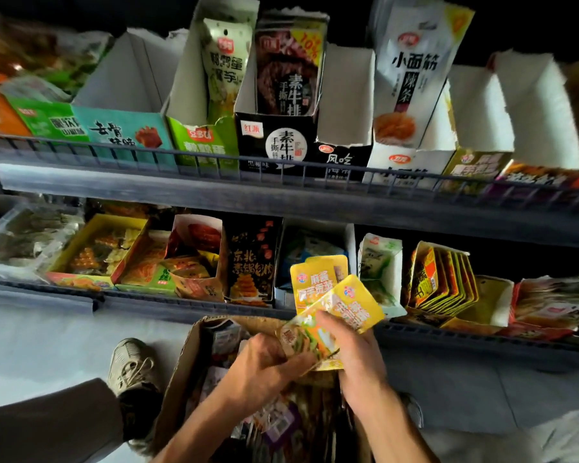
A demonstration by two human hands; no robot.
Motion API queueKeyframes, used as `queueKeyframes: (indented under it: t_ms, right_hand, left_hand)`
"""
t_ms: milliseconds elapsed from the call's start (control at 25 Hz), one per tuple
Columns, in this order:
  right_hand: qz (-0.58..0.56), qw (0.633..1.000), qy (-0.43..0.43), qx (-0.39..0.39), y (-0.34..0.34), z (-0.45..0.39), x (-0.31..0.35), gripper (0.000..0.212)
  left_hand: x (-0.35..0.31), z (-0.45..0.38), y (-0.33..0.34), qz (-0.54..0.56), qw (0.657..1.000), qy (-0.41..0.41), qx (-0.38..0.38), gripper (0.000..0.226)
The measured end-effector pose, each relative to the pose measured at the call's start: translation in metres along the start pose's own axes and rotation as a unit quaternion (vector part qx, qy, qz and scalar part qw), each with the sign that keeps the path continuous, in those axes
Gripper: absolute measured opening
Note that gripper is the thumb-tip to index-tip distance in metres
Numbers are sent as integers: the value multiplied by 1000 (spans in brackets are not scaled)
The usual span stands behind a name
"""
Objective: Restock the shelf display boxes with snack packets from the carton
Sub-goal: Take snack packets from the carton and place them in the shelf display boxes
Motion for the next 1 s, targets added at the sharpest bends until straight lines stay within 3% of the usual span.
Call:
queueKeyframes:
  t_ms: [80, 200, 320, 440, 480, 560, 640, 680, 760, 840, 920, 1000]
  right_hand:
    - [-6, 999, -27, 20, 3, 9, 24, 42]
    - [7, 993, -10, 116, 10, 21, 42, 41]
    - [71, 979, -55, 181, 26, 35, 54, 49]
    - [195, 954, -153, 170, 37, 45, 62, 39]
    - [257, 935, -199, 142, 37, 46, 66, 39]
    - [429, 853, -292, 64, 34, 51, 74, 53]
    - [511, 795, -322, 60, 35, 47, 76, 59]
    - [505, 802, -308, 87, 38, 47, 78, 57]
    - [404, 861, -251, 181, 43, 49, 80, 51]
    - [351, 874, -254, 220, 48, 56, 87, 54]
    - [353, 874, -294, 160, 46, 60, 92, 63]
    - [327, 895, -295, 64, 39, 66, 94, 74]
  left_hand:
    - [-13, 1, -12, 35, 999, 11, -31, 47]
    - [-23, 1, -33, 205, 976, -10, -77, 74]
    - [-52, 6, -16, 311, 950, -29, -3, 46]
    - [-73, 8, 7, 301, 952, -51, 7, 33]
    - [-75, 6, 10, 302, 952, -51, -4, 33]
    - [-81, 4, 17, 333, 941, -60, -13, 36]
    - [-83, 4, 19, 362, 930, -47, -37, 41]
    - [-85, 6, 21, 373, 926, -43, -37, 43]
    - [-88, 8, 26, 426, 903, -52, 5, 46]
    - [-90, 10, 30, 497, 864, -61, 51, 58]
    - [-89, 11, 31, 511, 854, -58, 78, 62]
    - [-99, 13, 32, 485, 869, -53, 83, 50]
Point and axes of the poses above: each hand's wrist, its own z-axis away from the middle knuckle, its own y-axis out of the palm, x = y × z, the point moved 7 cm from there along -z, towards the middle knuckle, and after that the axes turned 2 degrees about -y, right-handed, at the moved point
